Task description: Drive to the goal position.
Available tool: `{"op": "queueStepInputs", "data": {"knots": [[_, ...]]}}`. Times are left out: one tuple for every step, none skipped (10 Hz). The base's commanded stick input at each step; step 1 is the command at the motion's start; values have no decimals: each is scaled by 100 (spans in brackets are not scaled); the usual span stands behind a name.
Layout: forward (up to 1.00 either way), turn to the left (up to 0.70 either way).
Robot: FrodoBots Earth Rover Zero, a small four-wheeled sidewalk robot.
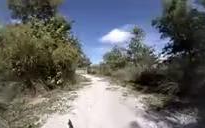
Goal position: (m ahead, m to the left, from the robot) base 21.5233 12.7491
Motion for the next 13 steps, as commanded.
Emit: {"op": "queueStepInputs", "data": {"knots": [[84,0],[84,0],[84,0],[84,0],[84,0],[84,0],[84,0],[84,0],[84,0],[84,0],[84,0],[84,0],[84,0]]}}
